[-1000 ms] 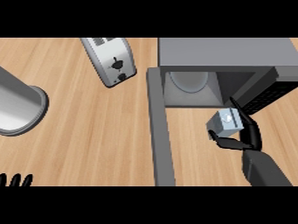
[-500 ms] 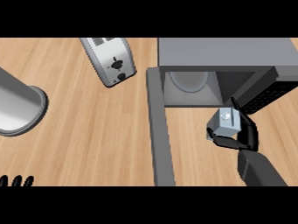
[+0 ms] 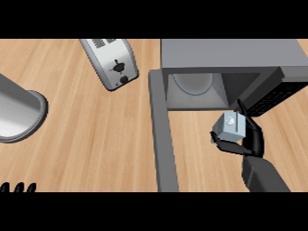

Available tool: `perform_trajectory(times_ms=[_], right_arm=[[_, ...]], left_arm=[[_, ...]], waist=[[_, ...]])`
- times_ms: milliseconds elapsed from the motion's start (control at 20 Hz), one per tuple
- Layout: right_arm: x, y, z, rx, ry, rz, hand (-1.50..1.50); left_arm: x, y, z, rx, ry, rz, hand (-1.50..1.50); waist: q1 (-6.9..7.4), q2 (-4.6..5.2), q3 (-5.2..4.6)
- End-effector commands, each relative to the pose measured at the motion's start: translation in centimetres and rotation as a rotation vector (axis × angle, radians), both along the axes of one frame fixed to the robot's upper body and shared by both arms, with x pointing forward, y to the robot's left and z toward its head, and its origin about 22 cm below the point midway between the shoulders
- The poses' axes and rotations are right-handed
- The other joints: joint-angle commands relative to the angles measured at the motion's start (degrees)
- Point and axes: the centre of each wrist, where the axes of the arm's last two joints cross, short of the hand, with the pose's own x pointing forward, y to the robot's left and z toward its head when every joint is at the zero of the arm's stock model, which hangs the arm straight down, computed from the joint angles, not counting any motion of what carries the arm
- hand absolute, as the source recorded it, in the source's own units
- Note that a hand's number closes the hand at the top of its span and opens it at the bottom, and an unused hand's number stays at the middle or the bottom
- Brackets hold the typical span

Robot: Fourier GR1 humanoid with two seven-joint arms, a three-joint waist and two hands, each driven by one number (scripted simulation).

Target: Pick up the milk, place it into the microwave and close the microwave

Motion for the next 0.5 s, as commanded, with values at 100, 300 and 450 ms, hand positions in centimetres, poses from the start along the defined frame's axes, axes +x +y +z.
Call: perform_trajectory(times_ms=[100, 300, 450], right_arm=[[0.1, 1.4, 1.8, -0.058, -0.109, 0.074, 1.5], [-1.6, 1.1, 3.5, -0.08, -0.055, 0.08, 1.5], [-4.3, 0.3, 4.8, -0.073, -0.06, 0.08, 1.5]], left_arm=[[-2.6, 0.2, 0.9, -0.003, 0.029, -0.022, -1.5], [0.4, 1.3, 0.8, -0.024, -0.008, -0.034, -1.5], [-2.3, -0.8, -0.4, -0.011, 0.005, -0.008, -1.5]], waist=[[-0.09, -1.33, -0.42], [-0.48, -0.8, -0.38], [-0.25, -1.1, -0.39]])
